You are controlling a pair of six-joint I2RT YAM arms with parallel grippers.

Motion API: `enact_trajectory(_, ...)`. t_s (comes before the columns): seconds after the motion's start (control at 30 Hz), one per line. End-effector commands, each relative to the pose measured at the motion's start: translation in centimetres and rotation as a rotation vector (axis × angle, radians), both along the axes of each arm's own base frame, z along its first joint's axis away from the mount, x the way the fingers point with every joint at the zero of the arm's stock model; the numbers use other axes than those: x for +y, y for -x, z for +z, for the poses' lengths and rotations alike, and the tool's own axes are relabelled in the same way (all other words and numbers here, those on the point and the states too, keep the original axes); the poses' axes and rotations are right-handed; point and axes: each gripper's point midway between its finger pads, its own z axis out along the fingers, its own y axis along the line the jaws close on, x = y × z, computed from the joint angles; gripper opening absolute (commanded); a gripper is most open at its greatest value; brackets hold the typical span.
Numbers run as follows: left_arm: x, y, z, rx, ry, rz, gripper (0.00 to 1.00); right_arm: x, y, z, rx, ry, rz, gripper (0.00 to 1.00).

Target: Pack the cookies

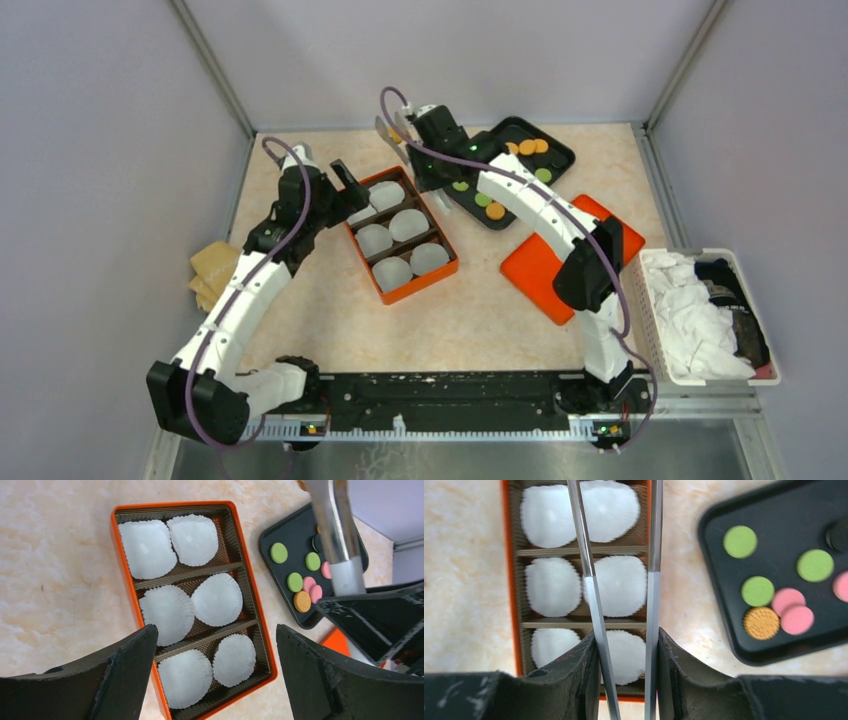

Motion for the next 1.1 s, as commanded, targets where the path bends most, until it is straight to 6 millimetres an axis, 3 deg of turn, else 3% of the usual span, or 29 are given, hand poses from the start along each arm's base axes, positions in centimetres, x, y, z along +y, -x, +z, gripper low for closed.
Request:
enact_trajectory(0.0,-1.3,-0.1,0.7,-0.033,0.061,-0.047,0.94,2.6,0.4,-0.8,0.009,0.015,0.066,0.00)
enact_trajectory(0.23,-1.4,-0.1,-0.1,-0.021,0.053,-0.060,0.94,3.6,1.0,-4.3,0.070,0.041,0.087,0.00)
enact_trajectory(0.47,-1.3,-0.2,0.0,-0.028,0.045,-0.062,0.94,4.3,1.9,-6.5,0.119,0.041,0.109,0.00)
enact_trajectory(0.67,-1.2,-0.1,-0.3,-0.024,0.039,-0.061,0.94,4.9,2.4,-7.2,0.132,0.041,0.121,0.00)
enact_trajectory(1.07,-0.9,-0.2,-0.8,-0.018,0.029,-0.060,0.94,5.7,1.6,-8.3,0.143,0.049,0.120,0.02)
